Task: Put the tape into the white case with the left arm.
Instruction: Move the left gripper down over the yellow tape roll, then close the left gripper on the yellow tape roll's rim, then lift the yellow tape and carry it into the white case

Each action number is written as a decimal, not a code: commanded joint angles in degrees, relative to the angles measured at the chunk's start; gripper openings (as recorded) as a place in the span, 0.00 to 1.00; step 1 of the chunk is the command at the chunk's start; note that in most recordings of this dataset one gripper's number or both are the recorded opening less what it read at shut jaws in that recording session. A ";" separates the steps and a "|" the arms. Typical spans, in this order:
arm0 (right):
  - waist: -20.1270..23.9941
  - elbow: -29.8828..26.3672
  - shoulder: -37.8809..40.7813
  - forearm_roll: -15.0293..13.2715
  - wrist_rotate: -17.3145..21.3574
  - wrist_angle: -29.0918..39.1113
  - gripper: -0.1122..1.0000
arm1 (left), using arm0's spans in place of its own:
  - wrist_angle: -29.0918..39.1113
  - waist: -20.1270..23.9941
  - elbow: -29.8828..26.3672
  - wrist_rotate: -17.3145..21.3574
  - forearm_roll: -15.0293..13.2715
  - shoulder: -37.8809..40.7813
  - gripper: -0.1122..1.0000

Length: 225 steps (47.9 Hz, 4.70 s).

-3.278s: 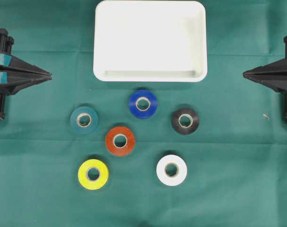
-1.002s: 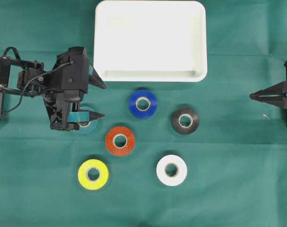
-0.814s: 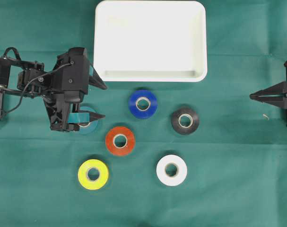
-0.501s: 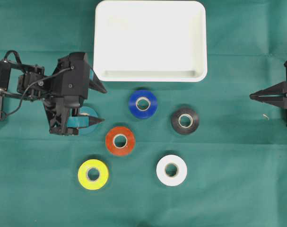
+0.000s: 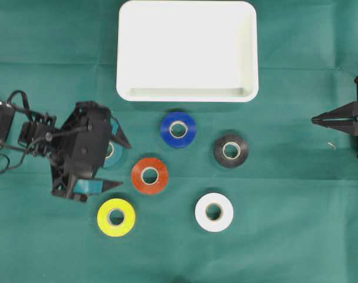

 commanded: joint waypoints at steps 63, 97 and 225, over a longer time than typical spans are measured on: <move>-0.09 -0.53 0.26 -0.70 -0.09 -0.62 0.02 | -5.36 -9.05 -1.93 0.00 -0.09 14.41 1.00; -0.09 -0.53 0.35 -1.76 -0.09 -0.70 0.02 | -8.35 -9.05 0.00 0.00 -0.09 20.92 0.99; -0.09 -0.44 0.09 -1.76 -0.09 -0.62 0.02 | -9.58 24.08 -15.38 10.46 0.26 22.24 0.33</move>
